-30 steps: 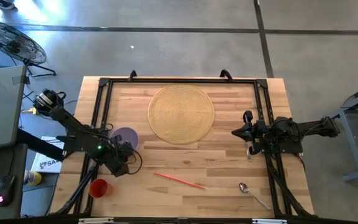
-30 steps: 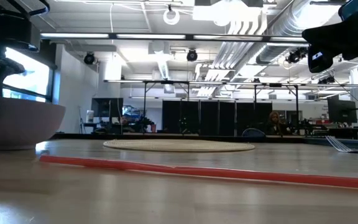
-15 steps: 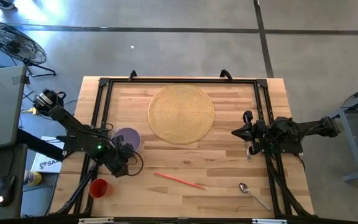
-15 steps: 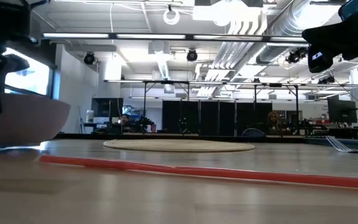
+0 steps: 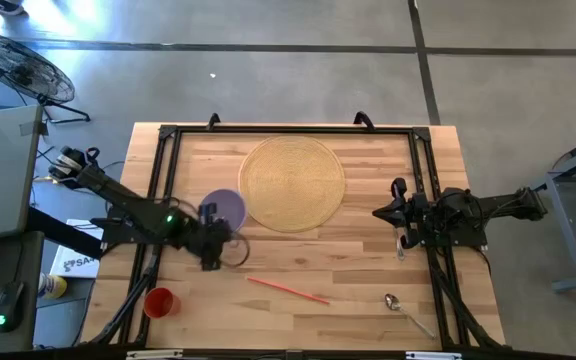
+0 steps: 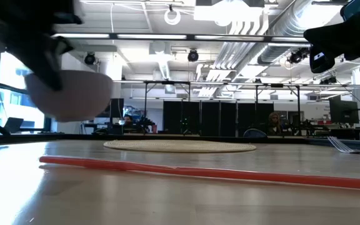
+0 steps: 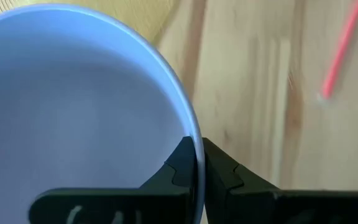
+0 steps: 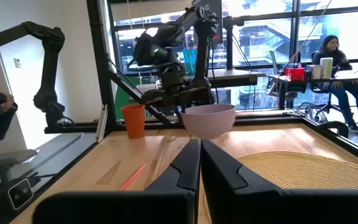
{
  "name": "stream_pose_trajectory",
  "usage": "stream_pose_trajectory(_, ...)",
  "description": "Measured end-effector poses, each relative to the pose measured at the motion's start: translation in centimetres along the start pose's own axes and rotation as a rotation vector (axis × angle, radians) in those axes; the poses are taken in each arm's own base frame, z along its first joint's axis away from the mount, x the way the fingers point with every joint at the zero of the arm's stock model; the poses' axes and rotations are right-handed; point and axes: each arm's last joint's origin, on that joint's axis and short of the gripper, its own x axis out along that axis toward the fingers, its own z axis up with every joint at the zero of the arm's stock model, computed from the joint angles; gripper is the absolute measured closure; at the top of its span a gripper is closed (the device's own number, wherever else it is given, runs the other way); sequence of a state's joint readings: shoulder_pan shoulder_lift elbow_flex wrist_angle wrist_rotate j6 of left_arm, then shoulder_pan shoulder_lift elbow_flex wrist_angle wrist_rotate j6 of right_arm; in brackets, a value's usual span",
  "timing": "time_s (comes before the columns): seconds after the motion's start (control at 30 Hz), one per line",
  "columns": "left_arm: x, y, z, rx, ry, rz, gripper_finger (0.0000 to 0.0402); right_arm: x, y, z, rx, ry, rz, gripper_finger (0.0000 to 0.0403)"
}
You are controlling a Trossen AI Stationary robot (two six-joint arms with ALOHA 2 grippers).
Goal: Pick & Place Utensil
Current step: Put the violet bowl on the table placemat
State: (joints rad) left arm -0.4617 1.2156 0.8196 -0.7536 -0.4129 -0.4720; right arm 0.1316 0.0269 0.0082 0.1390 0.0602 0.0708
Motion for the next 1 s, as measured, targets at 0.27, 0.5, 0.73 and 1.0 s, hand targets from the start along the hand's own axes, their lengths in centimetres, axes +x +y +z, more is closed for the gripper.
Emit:
stream_pose_trajectory(0.27, 1.8, 4.9, 4.5, 0.032, -0.091, -0.056, 0.0396, 0.0, 0.0, 0.0, 0.0, 0.0, 0.0, 0.0394)
stream_pose_trajectory(0.5, 4.1, 8.9, 8.8, 0.095, -0.117, -0.07, 0.0397, 0.0, 0.0, -0.1, 0.0, 0.007, -0.001, 0.0396)
stream_pose_trajectory(0.73, 7.4, 12.2, 13.1, 0.168, -0.09, -0.119, 0.0397, 0.0, 0.0, -0.1, 0.0, 0.008, -0.001, 0.0398)
stream_pose_trajectory(1.0, 11.4, 15.7, 14.6, 0.159, -0.053, -0.128, 0.0397, 0.0, 0.0, -0.1, 0.0, 0.008, -0.001, 0.0399)
